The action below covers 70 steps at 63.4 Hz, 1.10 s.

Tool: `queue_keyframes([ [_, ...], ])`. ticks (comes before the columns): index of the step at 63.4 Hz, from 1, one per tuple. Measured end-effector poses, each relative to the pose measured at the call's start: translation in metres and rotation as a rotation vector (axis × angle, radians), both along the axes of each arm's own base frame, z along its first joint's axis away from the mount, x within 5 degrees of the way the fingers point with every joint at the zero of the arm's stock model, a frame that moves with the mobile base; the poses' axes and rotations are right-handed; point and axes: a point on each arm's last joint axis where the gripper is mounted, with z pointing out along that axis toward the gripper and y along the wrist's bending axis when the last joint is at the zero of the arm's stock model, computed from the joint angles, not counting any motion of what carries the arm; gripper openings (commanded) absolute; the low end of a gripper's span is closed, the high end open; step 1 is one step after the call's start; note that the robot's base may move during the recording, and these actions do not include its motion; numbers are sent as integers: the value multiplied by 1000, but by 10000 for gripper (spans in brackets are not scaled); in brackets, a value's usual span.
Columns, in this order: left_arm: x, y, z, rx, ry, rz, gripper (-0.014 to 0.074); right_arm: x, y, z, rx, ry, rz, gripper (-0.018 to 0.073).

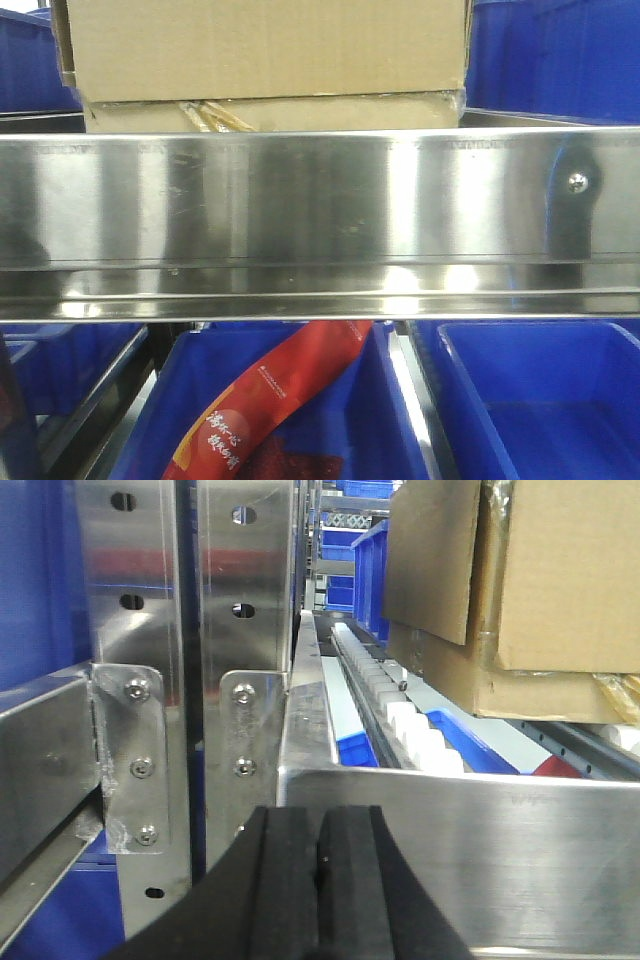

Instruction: Stack two boxes on right shelf middle

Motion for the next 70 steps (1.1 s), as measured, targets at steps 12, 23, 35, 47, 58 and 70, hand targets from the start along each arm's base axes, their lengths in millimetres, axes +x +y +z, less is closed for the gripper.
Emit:
queue_keyframes([
  [12, 0, 0, 0, 2, 0, 0, -111, -14, -14, -23, 47, -25, -134, -153],
  [23, 0, 0, 0, 2, 0, 0, -111, -25, -21, -68, 83, -35, -221, -153],
  [35, 0, 0, 0, 2, 0, 0, -111, -27, -22, -97, 89, -46, -235, -153],
  [47, 0, 0, -1, 4, 2, 0, -111, -27, -22, -97, 92, -58, -236, -153],
  [58, 0, 0, -1, 4, 2, 0, -111, -28, -22, -96, 93, -64, -236, -153],
  [70, 0, 0, -1, 4, 2, 0, -111, -28, -22, -96, 95, -64, -236, -153],
])
